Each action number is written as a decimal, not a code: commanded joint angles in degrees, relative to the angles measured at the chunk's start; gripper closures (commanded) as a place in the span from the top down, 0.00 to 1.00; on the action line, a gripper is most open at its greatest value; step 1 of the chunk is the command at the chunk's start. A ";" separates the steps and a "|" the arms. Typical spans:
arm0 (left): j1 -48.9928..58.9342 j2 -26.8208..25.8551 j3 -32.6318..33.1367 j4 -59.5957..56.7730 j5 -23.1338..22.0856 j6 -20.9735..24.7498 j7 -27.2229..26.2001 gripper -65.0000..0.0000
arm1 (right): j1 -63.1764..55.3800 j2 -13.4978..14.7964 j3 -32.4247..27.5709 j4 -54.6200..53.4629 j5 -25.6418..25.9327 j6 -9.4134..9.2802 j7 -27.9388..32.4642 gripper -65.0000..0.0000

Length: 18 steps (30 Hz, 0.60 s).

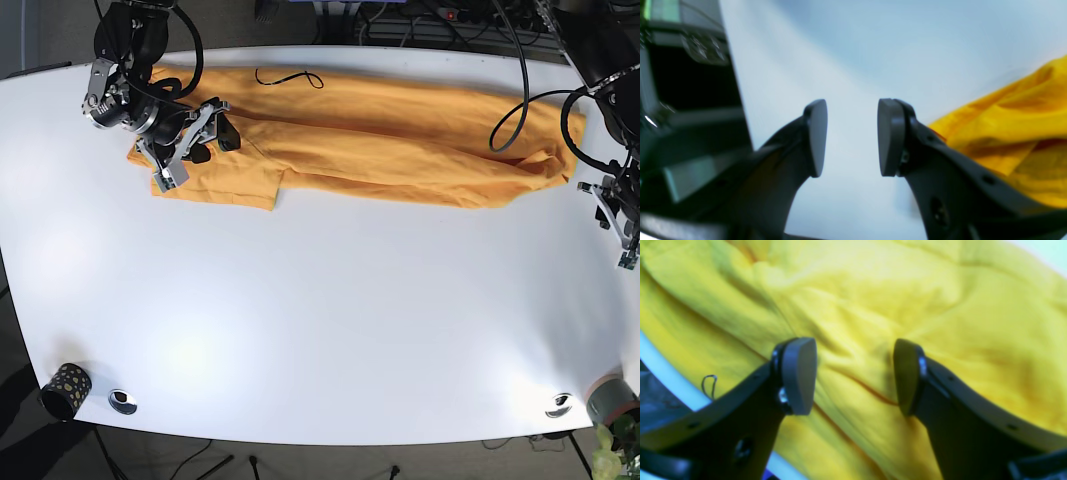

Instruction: Fold the T-shirt properly

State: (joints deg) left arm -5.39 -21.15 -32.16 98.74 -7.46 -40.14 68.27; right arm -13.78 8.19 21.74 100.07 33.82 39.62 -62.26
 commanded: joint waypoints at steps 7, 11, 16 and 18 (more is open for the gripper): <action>2.71 7.39 -0.58 1.44 0.91 0.14 -0.18 0.36 | 2.04 0.56 5.38 7.93 1.30 0.38 -0.55 0.55; 5.61 9.76 -0.58 1.44 0.91 0.14 -0.36 0.36 | 6.62 1.53 10.92 2.21 0.95 0.38 -2.49 0.56; 8.16 9.76 -0.58 1.26 0.91 0.14 -0.45 0.36 | 11.19 4.87 12.42 -5.26 1.03 0.38 -4.77 0.56; 8.95 9.76 -0.67 1.00 0.91 0.14 -1.15 0.36 | 12.68 5.31 12.24 -8.42 1.03 0.38 -4.77 0.56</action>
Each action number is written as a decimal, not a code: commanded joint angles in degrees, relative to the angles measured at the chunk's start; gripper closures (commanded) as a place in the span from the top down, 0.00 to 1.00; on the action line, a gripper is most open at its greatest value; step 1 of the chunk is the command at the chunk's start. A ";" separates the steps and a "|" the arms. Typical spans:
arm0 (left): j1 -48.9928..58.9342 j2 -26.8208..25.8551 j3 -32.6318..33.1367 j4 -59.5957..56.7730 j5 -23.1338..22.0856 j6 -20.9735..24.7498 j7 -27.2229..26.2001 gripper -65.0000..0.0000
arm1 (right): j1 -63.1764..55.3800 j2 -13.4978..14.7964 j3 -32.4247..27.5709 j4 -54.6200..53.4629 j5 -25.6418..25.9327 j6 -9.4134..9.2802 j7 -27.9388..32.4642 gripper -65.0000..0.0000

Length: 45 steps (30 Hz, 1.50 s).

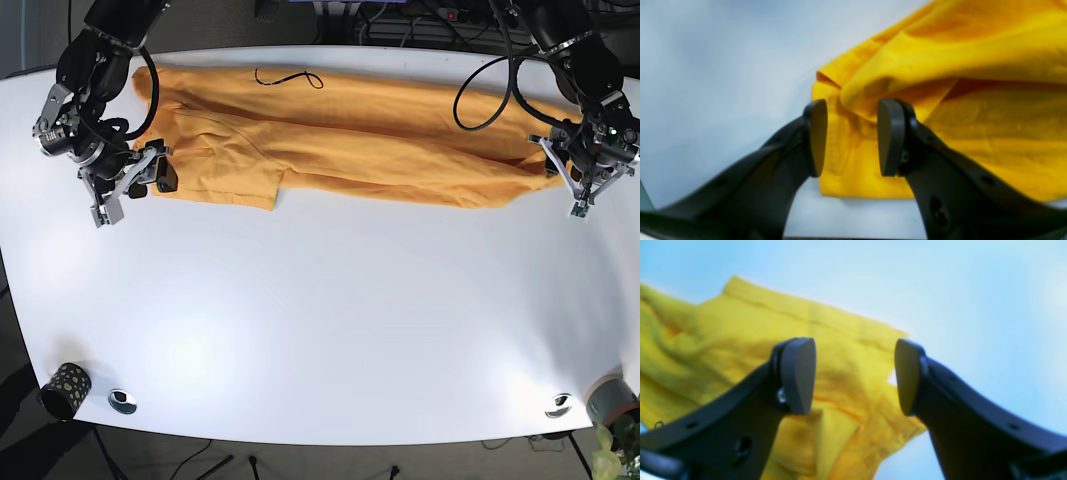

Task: Fold the T-shirt properly
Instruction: 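Grasp the folded strip's ends with both grippers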

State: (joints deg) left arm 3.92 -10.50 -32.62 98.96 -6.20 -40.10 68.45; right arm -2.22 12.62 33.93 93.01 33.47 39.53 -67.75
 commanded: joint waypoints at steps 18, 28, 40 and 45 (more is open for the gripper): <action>7.37 -2.90 -0.39 0.69 -0.62 0.10 -6.51 0.36 | 8.33 2.54 -7.08 -14.73 1.30 0.47 1.68 0.55; 8.52 -2.90 -0.48 0.34 -0.35 0.10 -6.60 0.36 | 7.98 6.23 -2.24 -11.74 1.21 -2.12 1.77 0.55; 8.52 -2.82 -0.48 -0.89 -0.62 0.10 -6.60 0.36 | 6.39 3.95 -2.50 -16.75 1.38 -3.62 1.68 0.55; 8.52 -2.73 -0.48 -0.80 -0.62 0.10 -6.60 0.36 | 4.55 3.07 -2.59 -16.48 1.82 -3.44 1.68 0.55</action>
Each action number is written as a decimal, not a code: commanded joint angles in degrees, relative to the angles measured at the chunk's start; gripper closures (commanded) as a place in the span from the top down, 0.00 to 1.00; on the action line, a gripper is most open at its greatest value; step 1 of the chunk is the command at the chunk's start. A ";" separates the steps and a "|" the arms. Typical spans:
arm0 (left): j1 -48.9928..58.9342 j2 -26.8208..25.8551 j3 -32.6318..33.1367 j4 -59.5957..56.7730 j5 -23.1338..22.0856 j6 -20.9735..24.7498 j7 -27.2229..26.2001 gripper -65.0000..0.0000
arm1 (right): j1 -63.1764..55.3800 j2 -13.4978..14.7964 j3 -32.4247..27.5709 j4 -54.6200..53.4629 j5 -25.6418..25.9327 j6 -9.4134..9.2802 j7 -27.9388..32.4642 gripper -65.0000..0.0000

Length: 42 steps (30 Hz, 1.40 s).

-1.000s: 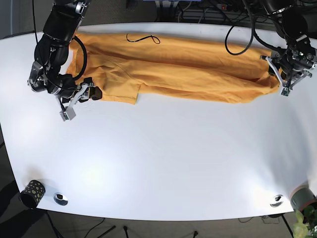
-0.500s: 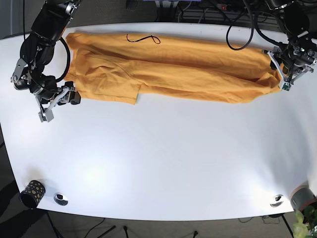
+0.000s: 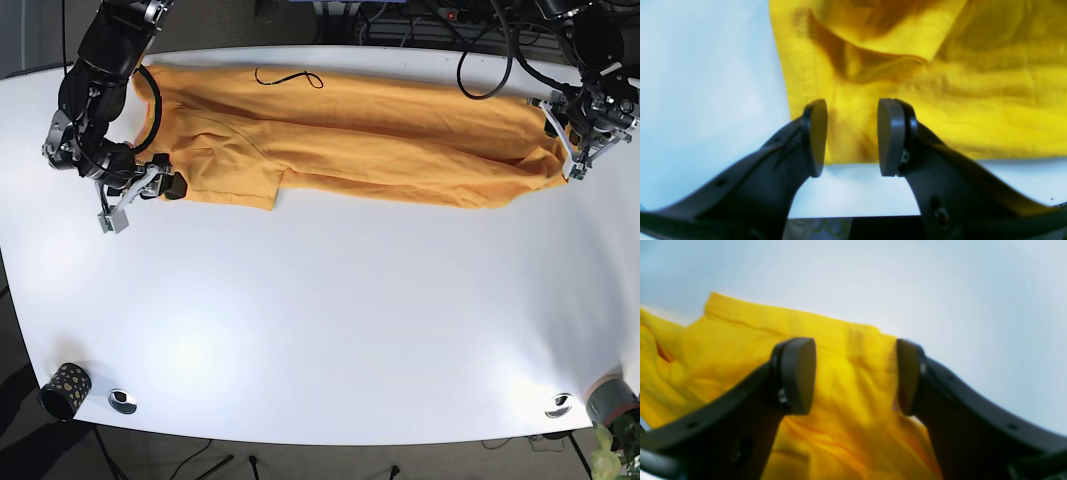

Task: Fold the T-shirt properly
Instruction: 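Grasp the folded strip's ends with both grippers, then pull the strip ends apart with both grippers to straighten it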

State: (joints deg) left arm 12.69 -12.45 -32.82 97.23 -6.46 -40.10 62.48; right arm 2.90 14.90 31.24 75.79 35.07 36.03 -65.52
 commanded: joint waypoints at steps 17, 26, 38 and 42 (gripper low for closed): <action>-0.25 -0.70 -0.02 0.84 -0.09 0.10 -0.63 0.36 | -0.83 -1.49 0.54 10.67 0.23 2.34 -0.46 0.00; -0.25 -0.87 -0.02 0.75 -0.09 0.10 -0.63 0.36 | -7.95 -1.66 0.54 27.82 0.32 3.05 -0.73 0.00; -0.42 -0.96 0.07 0.66 0.00 0.10 -0.63 0.36 | -19.56 -2.28 7.92 33.18 12.36 2.61 -4.07 0.00; -0.51 -0.96 0.07 -0.31 0.00 0.10 -0.63 0.36 | -21.67 -4.30 9.68 32.83 12.18 2.61 -4.07 0.00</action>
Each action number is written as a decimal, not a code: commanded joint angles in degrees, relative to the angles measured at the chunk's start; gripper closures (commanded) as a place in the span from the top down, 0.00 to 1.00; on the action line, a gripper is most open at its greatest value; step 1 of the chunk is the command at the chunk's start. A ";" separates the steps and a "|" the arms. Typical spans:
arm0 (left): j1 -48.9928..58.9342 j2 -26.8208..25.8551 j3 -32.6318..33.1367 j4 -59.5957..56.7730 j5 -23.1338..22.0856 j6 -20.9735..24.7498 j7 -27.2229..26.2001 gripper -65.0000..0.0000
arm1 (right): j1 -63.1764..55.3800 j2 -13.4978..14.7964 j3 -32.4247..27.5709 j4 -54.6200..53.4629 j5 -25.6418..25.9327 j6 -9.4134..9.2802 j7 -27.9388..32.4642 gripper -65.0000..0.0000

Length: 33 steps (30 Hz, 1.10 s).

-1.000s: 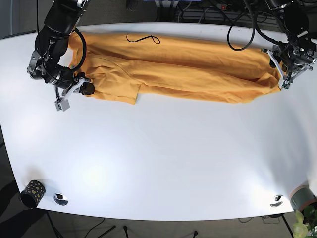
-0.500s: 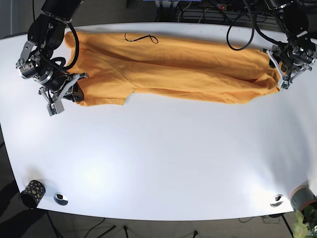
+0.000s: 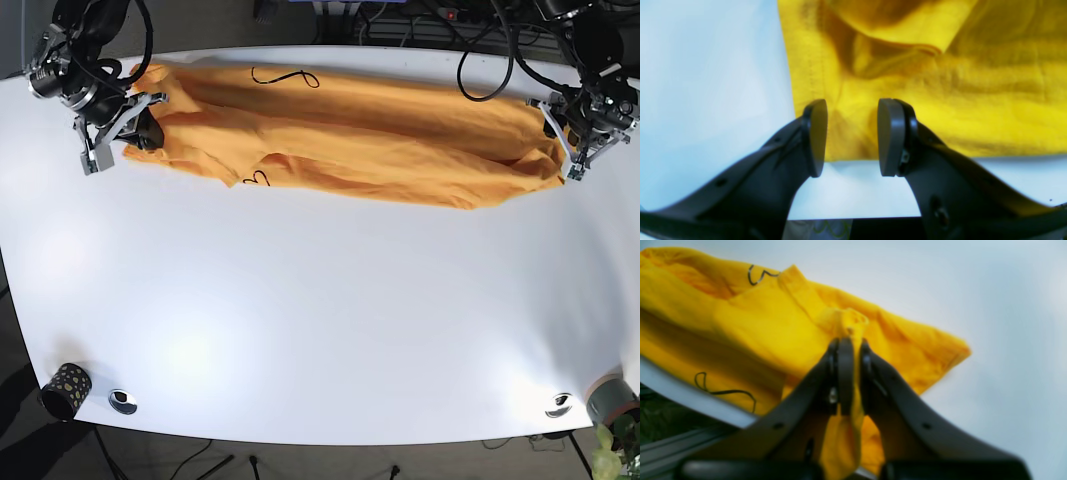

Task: Fold the T-shirt properly
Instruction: 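Pull the strip ends apart with both grippers to straighten it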

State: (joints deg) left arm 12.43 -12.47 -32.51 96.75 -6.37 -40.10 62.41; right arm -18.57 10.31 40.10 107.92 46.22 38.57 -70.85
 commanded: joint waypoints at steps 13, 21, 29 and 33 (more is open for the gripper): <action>-1.04 -0.67 1.96 2.72 -0.62 0.10 -0.30 0.36 | -0.47 1.96 1.18 -5.11 1.30 0.07 1.27 0.83; -3.77 2.40 1.61 9.14 -0.18 0.10 -0.21 0.35 | -1.17 0.90 -6.12 1.93 1.48 0.07 0.21 0.82; -4.73 5.66 1.87 8.00 6.59 0.10 -0.57 0.35 | -1.08 -0.68 -14.03 0.61 -11.97 -0.02 0.65 0.76; -4.47 5.66 1.61 2.46 7.65 0.10 -3.29 0.35 | 0.41 -2.79 -17.64 0.43 -24.28 0.42 4.34 0.76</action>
State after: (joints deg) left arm 8.12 -6.09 -30.61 100.68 1.41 -40.12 61.25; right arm -18.96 7.90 23.24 107.55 23.62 38.44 -68.88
